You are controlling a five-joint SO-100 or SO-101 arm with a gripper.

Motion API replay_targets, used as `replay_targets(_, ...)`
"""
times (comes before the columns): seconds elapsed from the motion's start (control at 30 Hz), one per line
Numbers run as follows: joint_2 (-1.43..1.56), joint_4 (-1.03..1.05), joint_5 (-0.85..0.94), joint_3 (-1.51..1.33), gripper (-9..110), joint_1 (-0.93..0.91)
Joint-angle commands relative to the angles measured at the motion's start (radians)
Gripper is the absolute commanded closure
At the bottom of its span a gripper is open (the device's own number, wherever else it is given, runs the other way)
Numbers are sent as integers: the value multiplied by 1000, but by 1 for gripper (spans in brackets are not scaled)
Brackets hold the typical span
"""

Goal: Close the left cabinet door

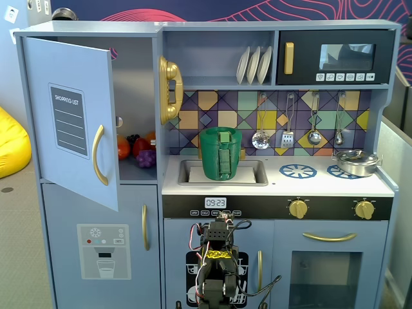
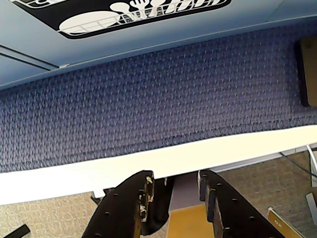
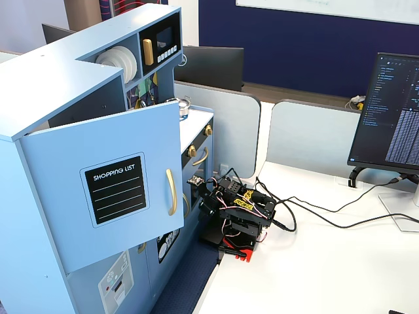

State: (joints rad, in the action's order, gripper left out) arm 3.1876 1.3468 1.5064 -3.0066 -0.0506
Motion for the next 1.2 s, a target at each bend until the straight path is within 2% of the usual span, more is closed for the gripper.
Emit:
replay_targets(0.0,-8,186,23,9,99,-5)
replay_targets(0.4,-8,186,11,9,101,9)
replay_targets(0.53,-11,121,71,20,102,98)
replay_targets(0.63,-12,-110,38,87,102,371)
replay_targets(0.77,-43,-357,74,250,102,931)
replay_targets(0.9,-100,-687,229,304,102,1416)
replay_targets(1.03,-227,-997,291,333,102,1720)
replay_targets(1.17,-430,-1279,316,408,102,1836)
